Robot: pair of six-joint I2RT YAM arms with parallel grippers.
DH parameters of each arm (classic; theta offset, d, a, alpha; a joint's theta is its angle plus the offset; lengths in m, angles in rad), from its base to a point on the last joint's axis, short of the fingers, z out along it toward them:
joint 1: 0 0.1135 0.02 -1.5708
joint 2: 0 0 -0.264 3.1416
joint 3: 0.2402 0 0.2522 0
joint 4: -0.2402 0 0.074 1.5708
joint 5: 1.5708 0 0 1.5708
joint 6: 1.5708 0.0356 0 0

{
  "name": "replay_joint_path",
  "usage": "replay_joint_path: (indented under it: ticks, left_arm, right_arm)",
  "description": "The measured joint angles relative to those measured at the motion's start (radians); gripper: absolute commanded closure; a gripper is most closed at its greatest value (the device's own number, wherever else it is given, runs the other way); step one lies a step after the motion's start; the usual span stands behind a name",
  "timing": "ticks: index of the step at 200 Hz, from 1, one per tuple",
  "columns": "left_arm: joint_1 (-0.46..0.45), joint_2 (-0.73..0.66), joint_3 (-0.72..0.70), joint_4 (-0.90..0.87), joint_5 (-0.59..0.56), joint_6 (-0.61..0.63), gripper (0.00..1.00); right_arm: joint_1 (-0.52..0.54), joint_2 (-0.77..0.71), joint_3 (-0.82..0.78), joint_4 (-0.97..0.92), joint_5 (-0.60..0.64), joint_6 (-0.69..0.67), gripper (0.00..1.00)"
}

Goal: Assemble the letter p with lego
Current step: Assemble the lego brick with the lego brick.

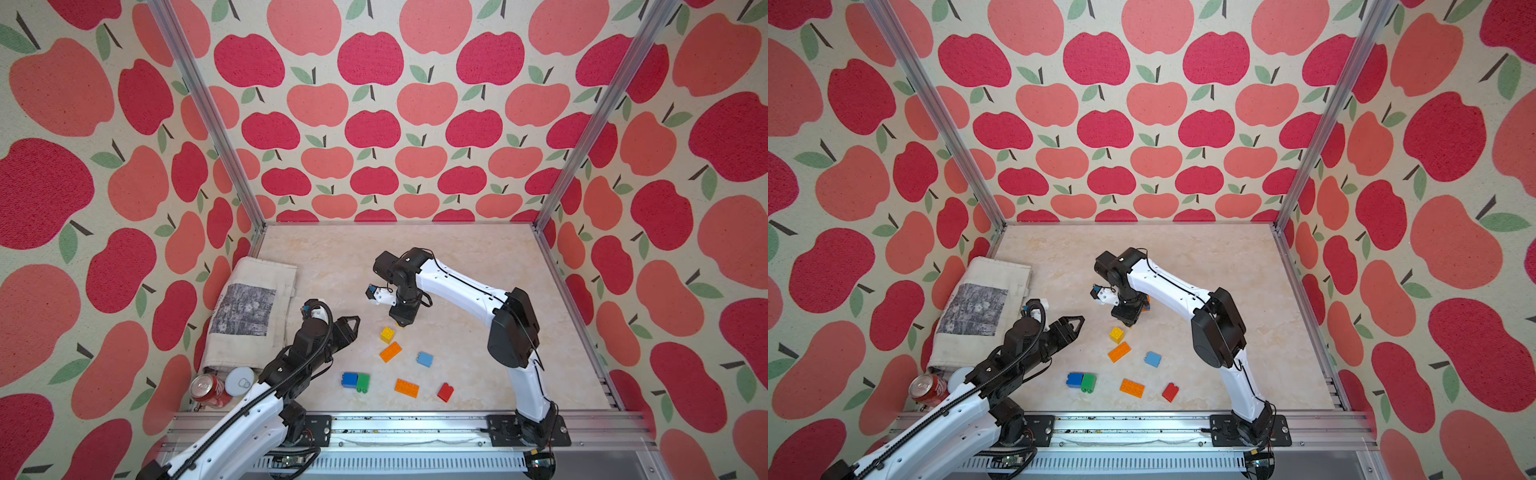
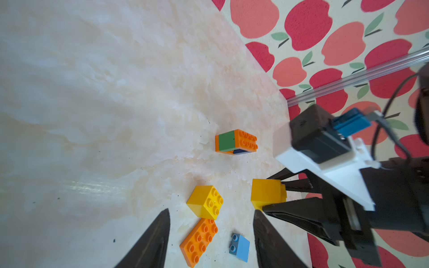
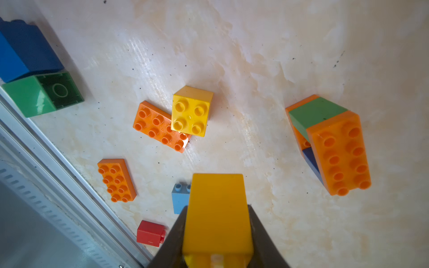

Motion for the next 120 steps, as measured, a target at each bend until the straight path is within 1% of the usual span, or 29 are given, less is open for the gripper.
replay_joint_path:
  ticks: [18, 40, 52, 69, 120]
  left_arm:
    - [0.046, -0.167, -0.001, -0.126, -0.038, 0.029, 0.38]
    - [0.105, -0.261, -0.002, -0.246, -0.052, 0.059, 0.37]
    - [0.131, -0.276, -0.006, -0.292, -0.051, 0.074, 0.37]
    - [0.154, -0.276, -0.030, -0.323, -0.044, 0.088, 0.37]
    - [0.164, -0.232, -0.060, -0.344, -0.012, 0.111, 0.37]
  right_arm:
    - [0.014, 0.049, 0.078, -0.048, 0.000, 0.035, 0.87]
    - [0.027, 0.121, 0.190, -0.119, -0.002, 0.074, 0.88]
    - [0.034, 0.164, 0.256, -0.156, -0.002, 0.094, 0.88]
    - [0.040, 0.205, 0.306, -0.185, -0.003, 0.117, 0.88]
    - [0.042, 0.246, 0.371, -0.233, -0.023, 0.151, 0.89]
